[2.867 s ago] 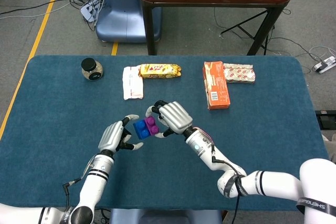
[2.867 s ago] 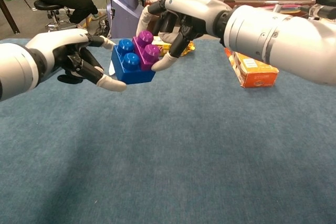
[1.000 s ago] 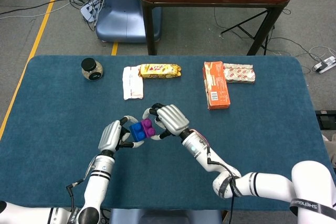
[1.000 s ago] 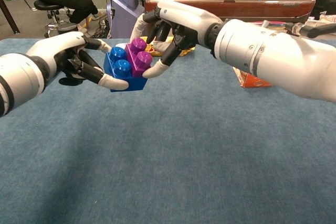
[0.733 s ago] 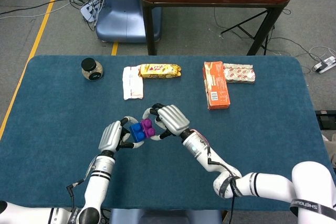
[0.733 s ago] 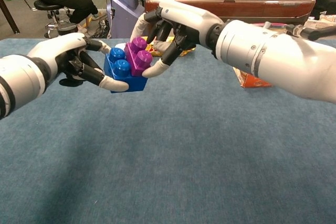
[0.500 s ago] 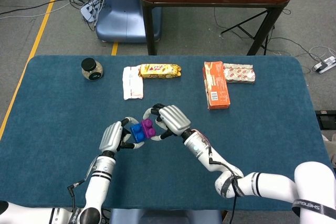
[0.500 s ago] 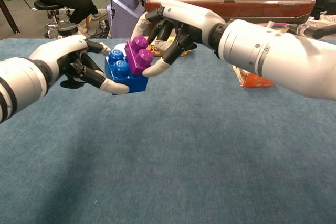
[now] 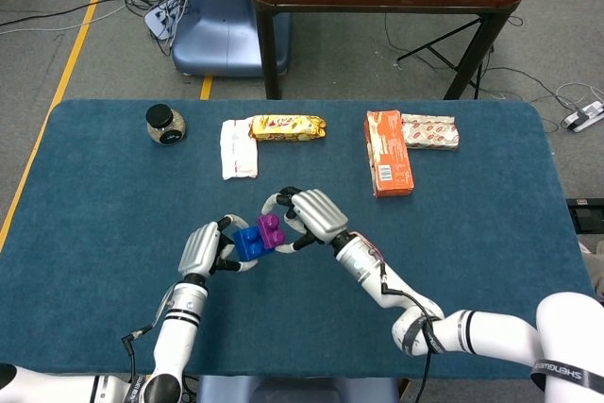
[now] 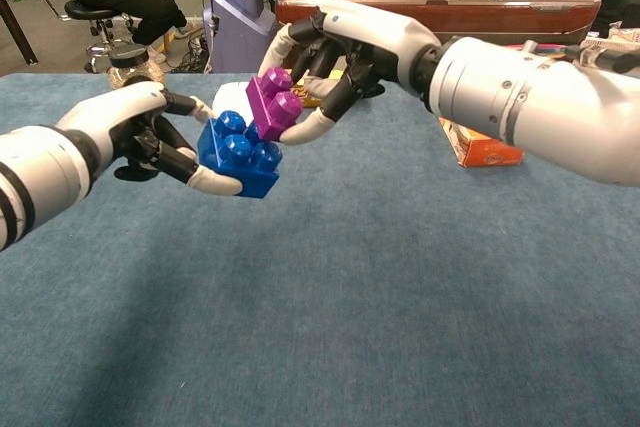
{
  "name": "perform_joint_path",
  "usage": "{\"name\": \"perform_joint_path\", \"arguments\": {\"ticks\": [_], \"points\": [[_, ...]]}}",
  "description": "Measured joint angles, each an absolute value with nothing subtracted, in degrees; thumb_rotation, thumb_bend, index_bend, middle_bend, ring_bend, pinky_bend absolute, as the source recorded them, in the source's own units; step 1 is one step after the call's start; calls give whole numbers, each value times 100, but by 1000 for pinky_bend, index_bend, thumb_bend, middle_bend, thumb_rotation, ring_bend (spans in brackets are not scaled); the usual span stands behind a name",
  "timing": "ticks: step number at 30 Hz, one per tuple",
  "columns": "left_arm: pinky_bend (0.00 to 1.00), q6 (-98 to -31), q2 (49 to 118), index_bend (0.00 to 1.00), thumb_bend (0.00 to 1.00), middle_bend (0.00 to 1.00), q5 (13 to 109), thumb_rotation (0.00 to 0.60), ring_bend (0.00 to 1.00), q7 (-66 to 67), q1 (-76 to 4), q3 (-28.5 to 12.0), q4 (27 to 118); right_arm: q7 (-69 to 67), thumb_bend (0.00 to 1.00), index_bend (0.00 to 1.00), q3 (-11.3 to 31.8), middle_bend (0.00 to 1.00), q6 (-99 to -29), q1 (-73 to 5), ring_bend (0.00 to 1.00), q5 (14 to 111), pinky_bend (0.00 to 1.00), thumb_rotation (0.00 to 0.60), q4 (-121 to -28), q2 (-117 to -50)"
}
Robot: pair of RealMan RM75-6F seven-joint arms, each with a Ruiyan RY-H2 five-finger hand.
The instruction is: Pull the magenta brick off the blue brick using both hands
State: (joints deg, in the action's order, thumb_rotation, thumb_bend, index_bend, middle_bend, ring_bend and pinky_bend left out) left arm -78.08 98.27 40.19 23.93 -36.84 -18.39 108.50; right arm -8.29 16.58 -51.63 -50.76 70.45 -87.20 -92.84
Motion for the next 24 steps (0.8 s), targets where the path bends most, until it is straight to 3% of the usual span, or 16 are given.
{"name": "perform_joint_path", "arguments": {"ticks": [12,16,20,24], "points": [[1000,-7538,9847,672,0,1000,3940,600,1000,2410,-3592,-1548,10590,-682,192,714,1469,1000,-5279,-4850,1000,7077,1000,600,-8735,-9039],[1000,-7464,9844,538,0,1000,3984,600,1000,2429,-3569,-1451,10493,-365,160,696,1276,1000,-5230,-4778,1000,7010,1000,600,-8597,-8987],[1000,-7508,9840,344,0,1000,4165,600,999,2615,-3573,-1313,10408,-131,41,516,1088,1000,-5118,-4715,1000,6919,1000,600,-8395,-8984],[1000,-7672,9867,189,0,1000,4518,600,976,2803,-3566,-1153,10293,83,0,234,971,1000,-4996,-4690,1000,6852,1000,600,-8309,-8967]]}}
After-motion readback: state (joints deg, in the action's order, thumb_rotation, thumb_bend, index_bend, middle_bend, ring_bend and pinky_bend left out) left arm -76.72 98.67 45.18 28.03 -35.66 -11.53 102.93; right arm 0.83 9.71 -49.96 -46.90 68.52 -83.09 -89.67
